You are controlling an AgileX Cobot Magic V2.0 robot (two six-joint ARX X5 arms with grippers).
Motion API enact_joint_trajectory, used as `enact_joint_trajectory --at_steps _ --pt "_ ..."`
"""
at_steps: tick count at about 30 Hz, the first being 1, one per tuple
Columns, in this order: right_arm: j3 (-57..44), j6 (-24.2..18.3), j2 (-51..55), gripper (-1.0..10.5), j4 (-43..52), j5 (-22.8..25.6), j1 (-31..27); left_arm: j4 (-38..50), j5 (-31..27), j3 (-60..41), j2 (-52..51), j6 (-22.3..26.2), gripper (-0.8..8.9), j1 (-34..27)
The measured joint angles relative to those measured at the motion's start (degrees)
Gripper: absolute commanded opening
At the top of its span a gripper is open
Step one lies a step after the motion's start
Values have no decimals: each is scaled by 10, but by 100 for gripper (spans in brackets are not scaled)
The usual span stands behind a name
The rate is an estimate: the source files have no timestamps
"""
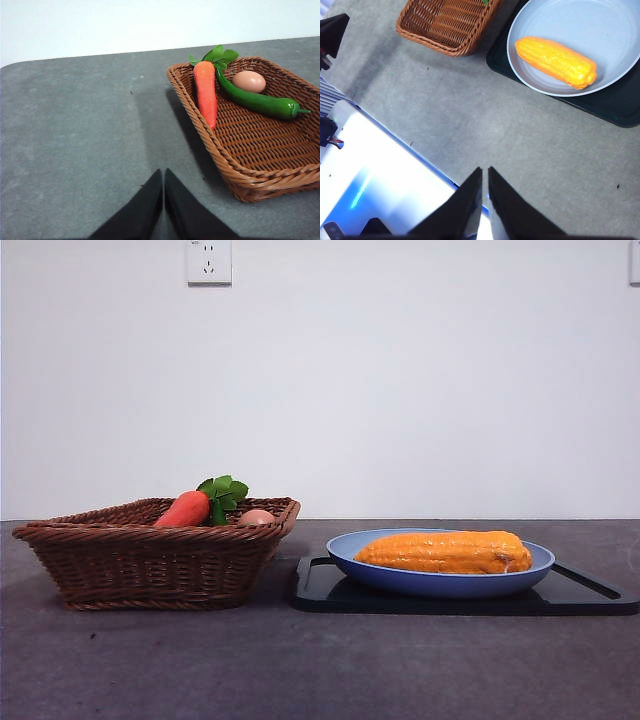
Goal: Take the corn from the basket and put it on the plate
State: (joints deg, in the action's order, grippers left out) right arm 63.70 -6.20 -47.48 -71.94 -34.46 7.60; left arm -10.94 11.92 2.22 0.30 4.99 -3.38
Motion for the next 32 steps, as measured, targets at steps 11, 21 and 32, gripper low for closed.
enact_joint_trajectory --at_steps 11,21,32 --pt "-7 -60 36 3 94 -1 -33 0 0 0 0 0 7 0" --pt "-228 -87 191 3 421 -31 -127 0 0 0 0 0 7 0" --pt "-515 -22 382 3 662 142 -134 0 0 0 0 0 7 0"
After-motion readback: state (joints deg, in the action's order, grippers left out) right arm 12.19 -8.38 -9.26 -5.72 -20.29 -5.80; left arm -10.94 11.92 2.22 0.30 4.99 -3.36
